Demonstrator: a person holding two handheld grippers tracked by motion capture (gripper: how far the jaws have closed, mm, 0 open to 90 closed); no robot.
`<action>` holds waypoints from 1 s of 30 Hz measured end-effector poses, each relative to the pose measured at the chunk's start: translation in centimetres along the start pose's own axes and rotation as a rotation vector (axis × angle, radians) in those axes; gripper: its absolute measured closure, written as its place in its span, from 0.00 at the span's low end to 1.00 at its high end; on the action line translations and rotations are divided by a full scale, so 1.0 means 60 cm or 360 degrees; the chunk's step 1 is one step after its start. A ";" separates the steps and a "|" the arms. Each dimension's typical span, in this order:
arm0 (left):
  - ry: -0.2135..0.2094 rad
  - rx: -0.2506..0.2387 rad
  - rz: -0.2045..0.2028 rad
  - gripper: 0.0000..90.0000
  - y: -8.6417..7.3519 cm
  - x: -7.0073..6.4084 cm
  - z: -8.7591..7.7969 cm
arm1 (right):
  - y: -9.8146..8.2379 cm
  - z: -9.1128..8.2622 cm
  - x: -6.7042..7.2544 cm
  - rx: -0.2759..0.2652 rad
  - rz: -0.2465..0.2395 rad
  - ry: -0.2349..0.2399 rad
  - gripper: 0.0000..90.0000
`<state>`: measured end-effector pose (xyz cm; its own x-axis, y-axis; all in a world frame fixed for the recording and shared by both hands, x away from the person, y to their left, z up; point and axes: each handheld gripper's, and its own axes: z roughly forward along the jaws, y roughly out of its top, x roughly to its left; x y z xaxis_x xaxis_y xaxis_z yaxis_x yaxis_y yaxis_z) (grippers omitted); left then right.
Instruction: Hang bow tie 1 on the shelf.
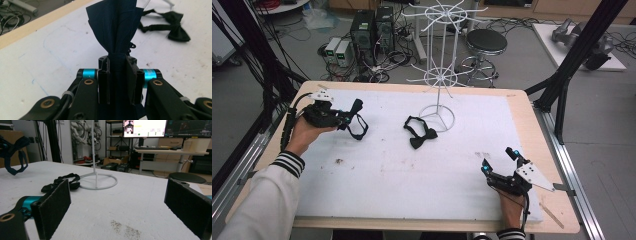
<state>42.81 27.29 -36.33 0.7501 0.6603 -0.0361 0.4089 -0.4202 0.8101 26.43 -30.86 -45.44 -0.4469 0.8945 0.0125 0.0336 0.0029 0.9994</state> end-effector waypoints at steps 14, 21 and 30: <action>0.0001 -0.0210 -0.0002 0.83 0.019 -0.018 -0.009 | 0.000 0.000 0.000 0.0000 0.0000 0.0000 0.07; -0.0036 -0.0293 0.0012 0.83 0.032 -0.028 -0.012 | 0.000 0.000 0.000 0.0000 0.0000 0.0000 0.07; -0.0048 -0.0383 0.0060 0.83 0.048 -0.044 -0.016 | 0.000 0.000 0.000 0.0000 0.0001 0.0000 0.07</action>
<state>41.53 24.96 -33.31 0.7789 0.6268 -0.0178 0.2475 -0.2813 0.9272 26.42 -30.85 -45.44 -0.4467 0.8946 0.0132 0.0343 0.0023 0.9994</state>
